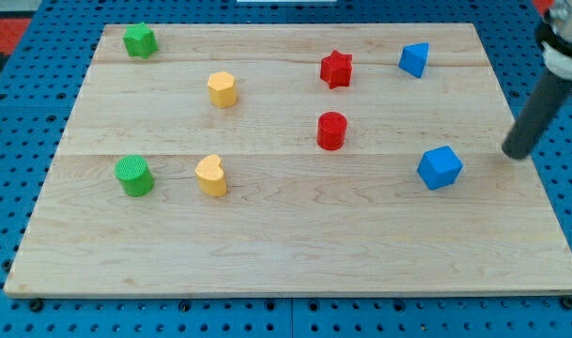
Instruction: Slide blue cube towards top center
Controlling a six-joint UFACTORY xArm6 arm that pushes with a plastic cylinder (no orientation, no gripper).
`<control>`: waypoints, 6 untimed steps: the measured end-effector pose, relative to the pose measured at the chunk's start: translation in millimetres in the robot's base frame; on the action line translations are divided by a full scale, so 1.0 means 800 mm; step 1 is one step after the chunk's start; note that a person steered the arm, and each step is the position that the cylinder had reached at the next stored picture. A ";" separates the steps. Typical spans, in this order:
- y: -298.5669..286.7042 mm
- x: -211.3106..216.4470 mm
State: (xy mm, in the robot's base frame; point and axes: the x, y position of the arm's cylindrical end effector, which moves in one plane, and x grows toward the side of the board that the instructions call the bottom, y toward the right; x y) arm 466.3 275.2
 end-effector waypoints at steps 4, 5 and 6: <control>-0.162 0.025; -0.179 -0.004; -0.187 -0.031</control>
State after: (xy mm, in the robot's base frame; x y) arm 441.1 125.5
